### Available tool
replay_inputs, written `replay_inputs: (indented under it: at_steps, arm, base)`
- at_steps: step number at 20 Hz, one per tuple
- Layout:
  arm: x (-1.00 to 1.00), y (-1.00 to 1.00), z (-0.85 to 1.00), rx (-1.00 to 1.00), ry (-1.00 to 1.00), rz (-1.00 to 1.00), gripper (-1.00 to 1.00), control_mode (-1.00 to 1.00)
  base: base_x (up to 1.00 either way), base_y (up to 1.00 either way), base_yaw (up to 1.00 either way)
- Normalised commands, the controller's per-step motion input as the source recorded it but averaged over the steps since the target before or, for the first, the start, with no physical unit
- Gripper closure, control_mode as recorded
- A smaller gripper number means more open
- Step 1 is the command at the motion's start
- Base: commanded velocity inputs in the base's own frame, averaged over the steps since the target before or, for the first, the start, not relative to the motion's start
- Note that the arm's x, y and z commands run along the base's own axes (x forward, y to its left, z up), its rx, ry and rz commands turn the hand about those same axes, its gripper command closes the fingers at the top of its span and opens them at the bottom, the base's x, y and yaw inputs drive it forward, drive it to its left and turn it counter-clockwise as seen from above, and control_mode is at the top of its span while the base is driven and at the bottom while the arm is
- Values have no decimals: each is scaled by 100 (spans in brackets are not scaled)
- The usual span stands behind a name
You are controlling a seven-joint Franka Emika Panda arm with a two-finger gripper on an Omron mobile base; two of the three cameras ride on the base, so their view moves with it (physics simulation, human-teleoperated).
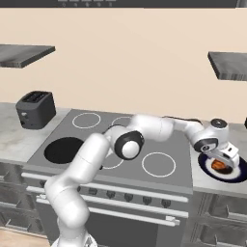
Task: Pick the croissant and place it on the pan. Then turn on the stove to warm the croissant.
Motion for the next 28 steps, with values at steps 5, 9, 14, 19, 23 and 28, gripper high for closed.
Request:
replay_inputs:
  at_steps: [5,9,14,19,23,28]
  arm:
    - [15,-16,-21,-6,-10,0,100,-100]
    - [-6,-8,1,0,-19,0,100,-100]
    - [-39,1,49,0,-35,0,100,-100]
    - [-64,34,69,-2,-42,2,100,-100]
    - [-8,4,3,0,-3,1,100,-100]
    - [-33,7,33,0,-7,0,100,-100]
  base:
    - [0,0,0]
    - [0,0,0]
    - [0,0,0]
    - [0,0,0]
    - [0,0,0]
    - [0,0,0]
